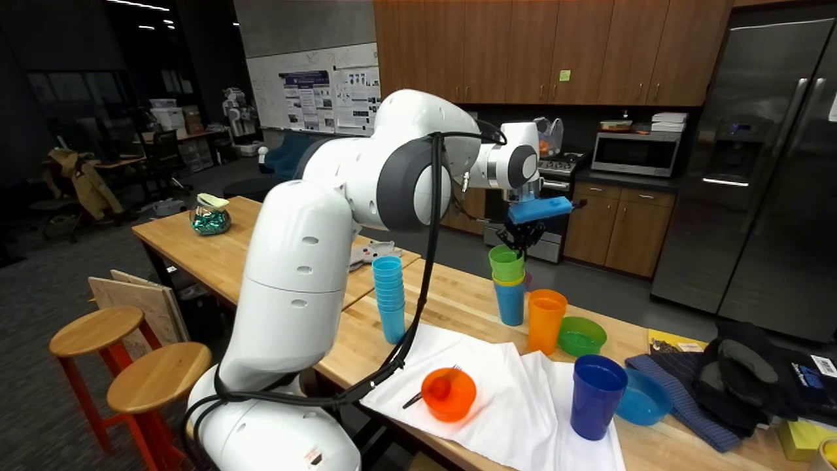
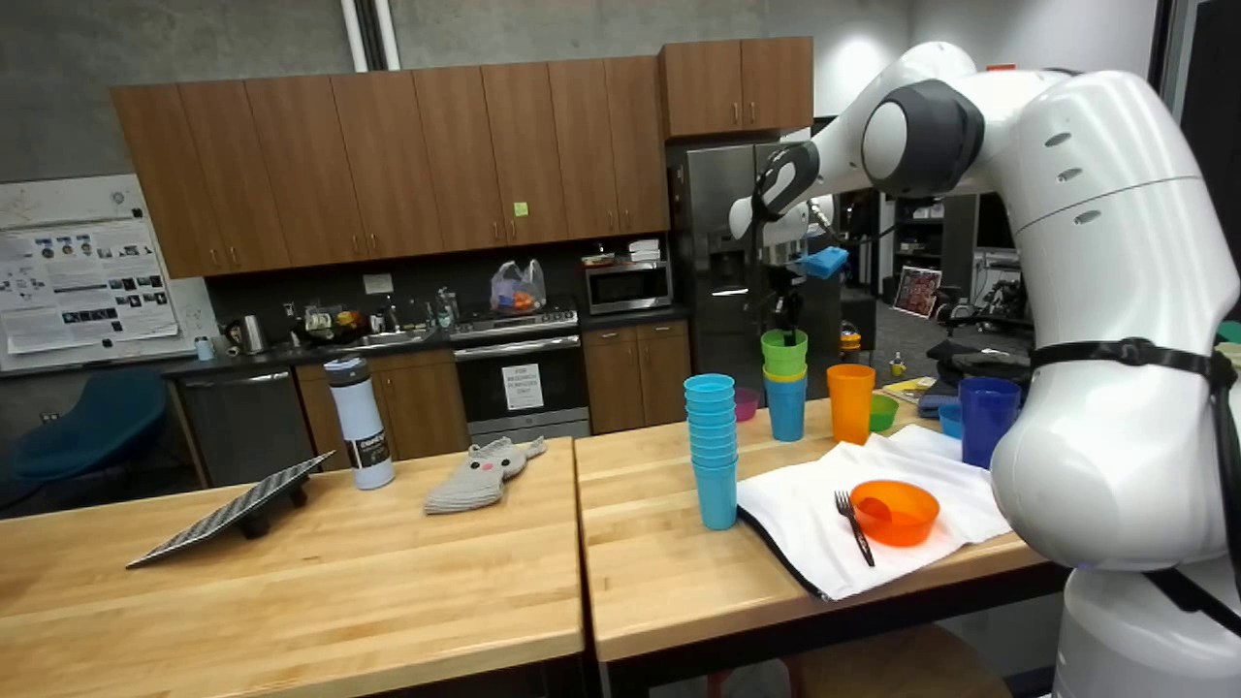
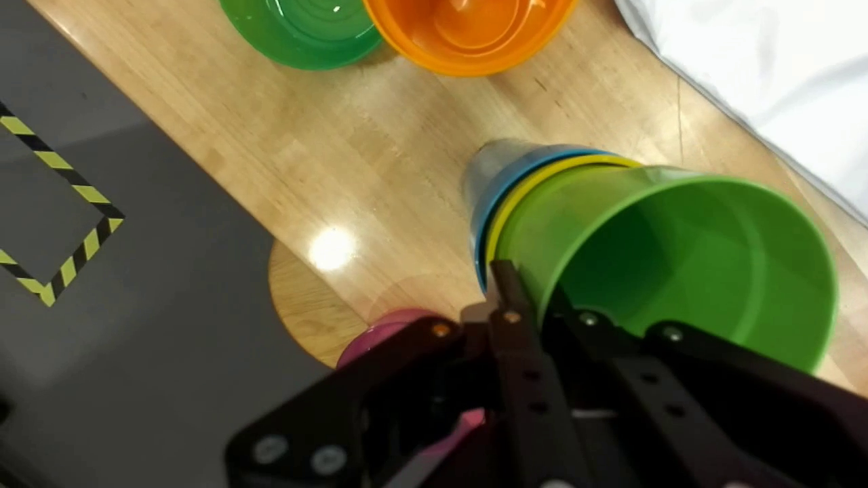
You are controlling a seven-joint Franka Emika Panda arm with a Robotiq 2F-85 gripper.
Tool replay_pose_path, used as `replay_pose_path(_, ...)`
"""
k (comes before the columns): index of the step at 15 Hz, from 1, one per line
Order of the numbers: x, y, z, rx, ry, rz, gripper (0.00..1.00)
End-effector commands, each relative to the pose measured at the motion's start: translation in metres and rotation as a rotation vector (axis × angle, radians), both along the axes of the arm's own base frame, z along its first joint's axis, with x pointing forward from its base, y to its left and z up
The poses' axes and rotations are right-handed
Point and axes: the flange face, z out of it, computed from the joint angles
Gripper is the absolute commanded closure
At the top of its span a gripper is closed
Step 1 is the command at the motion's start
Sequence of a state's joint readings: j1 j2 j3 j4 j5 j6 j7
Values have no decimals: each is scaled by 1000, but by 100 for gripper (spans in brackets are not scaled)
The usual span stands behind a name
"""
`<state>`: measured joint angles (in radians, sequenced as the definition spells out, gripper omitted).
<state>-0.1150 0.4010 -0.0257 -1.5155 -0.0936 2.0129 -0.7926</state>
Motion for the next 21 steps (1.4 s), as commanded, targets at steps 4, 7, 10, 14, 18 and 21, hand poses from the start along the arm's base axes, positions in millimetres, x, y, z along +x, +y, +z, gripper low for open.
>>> replay_pose_path(4, -1, 4, 9, 14, -26, 26, 98)
replay_pose_path(7, 2, 3, 7, 113, -41, 71, 98)
replay_pose_path(10, 5, 9, -7, 211, -6, 126, 98)
replay_pose_path(14, 2, 7, -11, 220, 22, 148, 98)
replay_pose_path(18, -1, 4, -5, 209, 28, 145, 98)
replay_pose_path(21, 1, 3, 4, 185, 13, 153, 98)
